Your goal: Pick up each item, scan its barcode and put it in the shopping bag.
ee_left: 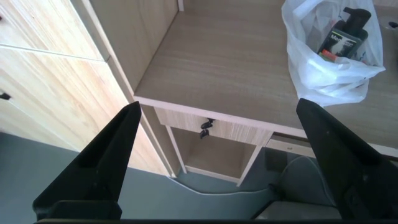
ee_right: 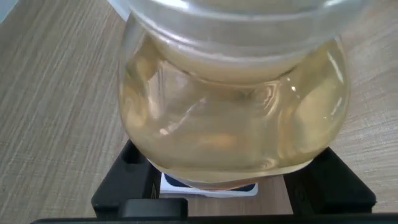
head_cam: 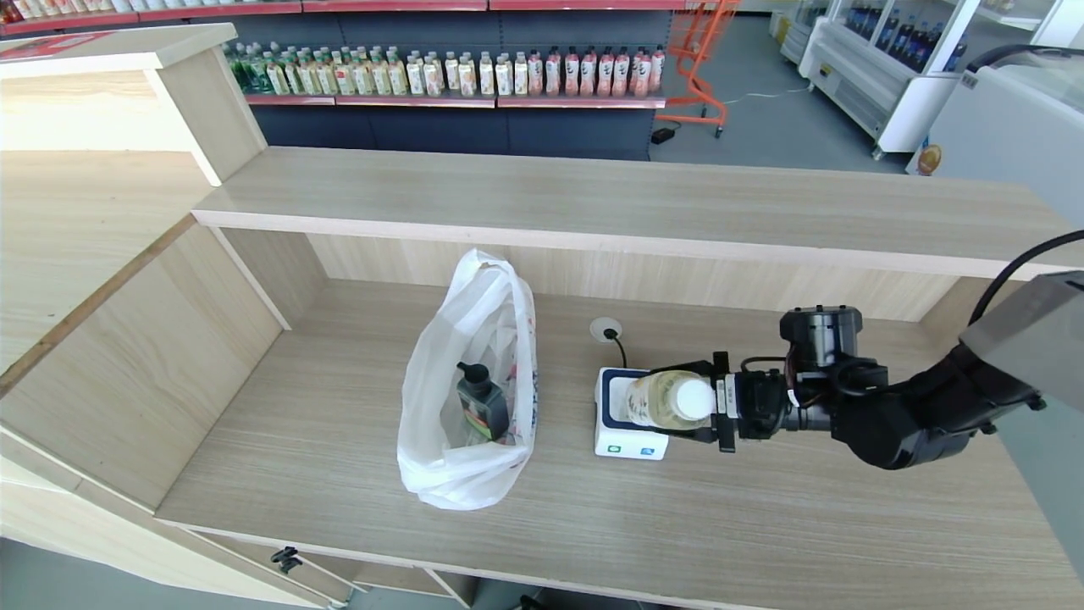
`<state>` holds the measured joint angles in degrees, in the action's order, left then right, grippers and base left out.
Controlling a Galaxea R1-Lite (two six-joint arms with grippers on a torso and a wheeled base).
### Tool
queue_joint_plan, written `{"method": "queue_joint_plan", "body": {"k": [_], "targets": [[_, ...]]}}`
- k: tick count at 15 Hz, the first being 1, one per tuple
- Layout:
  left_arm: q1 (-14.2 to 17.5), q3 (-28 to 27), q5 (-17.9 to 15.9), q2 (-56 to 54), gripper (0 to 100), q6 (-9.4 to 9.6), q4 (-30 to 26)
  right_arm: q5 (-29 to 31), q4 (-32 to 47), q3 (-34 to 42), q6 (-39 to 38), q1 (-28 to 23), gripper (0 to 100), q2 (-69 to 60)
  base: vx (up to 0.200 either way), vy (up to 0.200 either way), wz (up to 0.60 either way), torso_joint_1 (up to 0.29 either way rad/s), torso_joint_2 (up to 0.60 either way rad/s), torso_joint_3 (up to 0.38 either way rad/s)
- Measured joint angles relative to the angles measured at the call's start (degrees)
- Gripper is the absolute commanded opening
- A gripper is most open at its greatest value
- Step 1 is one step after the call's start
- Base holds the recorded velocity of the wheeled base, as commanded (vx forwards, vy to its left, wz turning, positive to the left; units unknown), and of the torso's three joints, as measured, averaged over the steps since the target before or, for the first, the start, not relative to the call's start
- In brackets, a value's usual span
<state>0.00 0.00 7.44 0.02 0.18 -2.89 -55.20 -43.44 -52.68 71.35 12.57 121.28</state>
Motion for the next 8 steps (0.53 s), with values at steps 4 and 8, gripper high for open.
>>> {"method": "queue_joint_plan", "body": {"k": [4,8], "targets": [[0.0,0.0,0.0,0.0,100,0.0,0.0,-1.2,-0.3,10.9,-16.2,-1.7,0,-15.2,0.0,0.0,0.0,0.0,0.0,0.0],[0.0,0.0,0.0,0.0,100,-0.02,0.0,-1.2,-0.4,23.6,-40.7,-3.9,0,-32.7,0.0,0.0,0.0,0.0,0.0,0.0]]}}
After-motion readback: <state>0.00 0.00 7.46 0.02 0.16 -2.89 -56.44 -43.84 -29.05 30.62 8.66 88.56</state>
